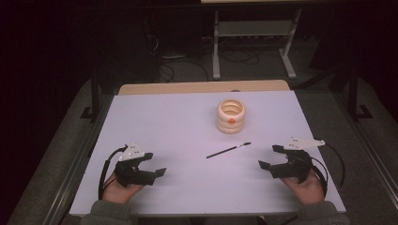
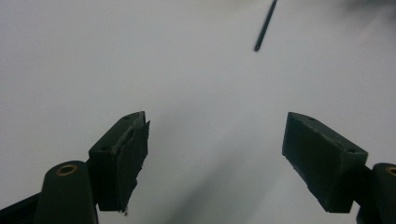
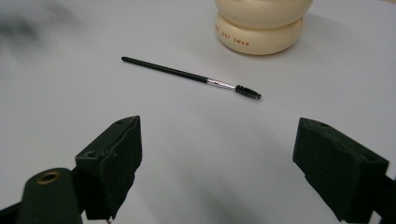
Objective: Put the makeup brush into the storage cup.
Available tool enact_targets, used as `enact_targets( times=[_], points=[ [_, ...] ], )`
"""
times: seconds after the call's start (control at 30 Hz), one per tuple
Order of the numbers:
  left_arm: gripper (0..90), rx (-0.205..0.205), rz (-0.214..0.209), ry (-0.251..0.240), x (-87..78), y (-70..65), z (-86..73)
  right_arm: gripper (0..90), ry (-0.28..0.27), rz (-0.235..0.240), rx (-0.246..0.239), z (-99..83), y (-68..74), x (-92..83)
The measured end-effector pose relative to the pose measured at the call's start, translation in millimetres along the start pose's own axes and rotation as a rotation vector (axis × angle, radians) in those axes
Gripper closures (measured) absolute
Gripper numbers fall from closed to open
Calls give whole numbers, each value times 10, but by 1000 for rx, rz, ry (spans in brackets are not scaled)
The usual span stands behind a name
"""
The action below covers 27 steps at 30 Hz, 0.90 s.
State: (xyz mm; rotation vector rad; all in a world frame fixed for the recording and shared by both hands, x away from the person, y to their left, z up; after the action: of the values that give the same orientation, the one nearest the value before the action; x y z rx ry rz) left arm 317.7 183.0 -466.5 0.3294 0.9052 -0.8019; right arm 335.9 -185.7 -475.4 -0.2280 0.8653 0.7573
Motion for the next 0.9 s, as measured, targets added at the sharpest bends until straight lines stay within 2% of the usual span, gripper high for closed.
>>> enact_targets(
  times=[0.4, 0.43, 0.57, 0.63, 0.9],
  points=[
    [237, 12, -24, 26, 95, -57, 77, 148, 3, -11, -12, 6, -28, -20],
    [237, 28, -21, 35, 105, -55, 80, 148, 5, -10, -12, 0, -33, -26],
    [250, 36, -33, 49, 160, -99, 124, 148, 4, -3, -10, -2, -36, -23],
    [265, 57, -34, 70, 188, -113, 155, 148, 4, -4, -10, 0, -30, -22],
    [324, 109, -73, 123, 342, -200, 383, 148, 6, 1, -10, 7, -28, -12]
  ],
)
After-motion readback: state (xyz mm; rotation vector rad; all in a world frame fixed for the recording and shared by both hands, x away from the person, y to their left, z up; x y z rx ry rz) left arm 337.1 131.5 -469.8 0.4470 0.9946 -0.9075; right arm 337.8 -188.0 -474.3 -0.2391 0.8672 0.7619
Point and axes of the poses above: each handheld gripper's, and its own axes: x roughly forward along the jaws, z roughly out of its top, y roughly to its left, the point moved 10 cm from there along x, roughly forward along the jaws, and after that the axes turned 14 degrees about y, right-handed, at the moved point
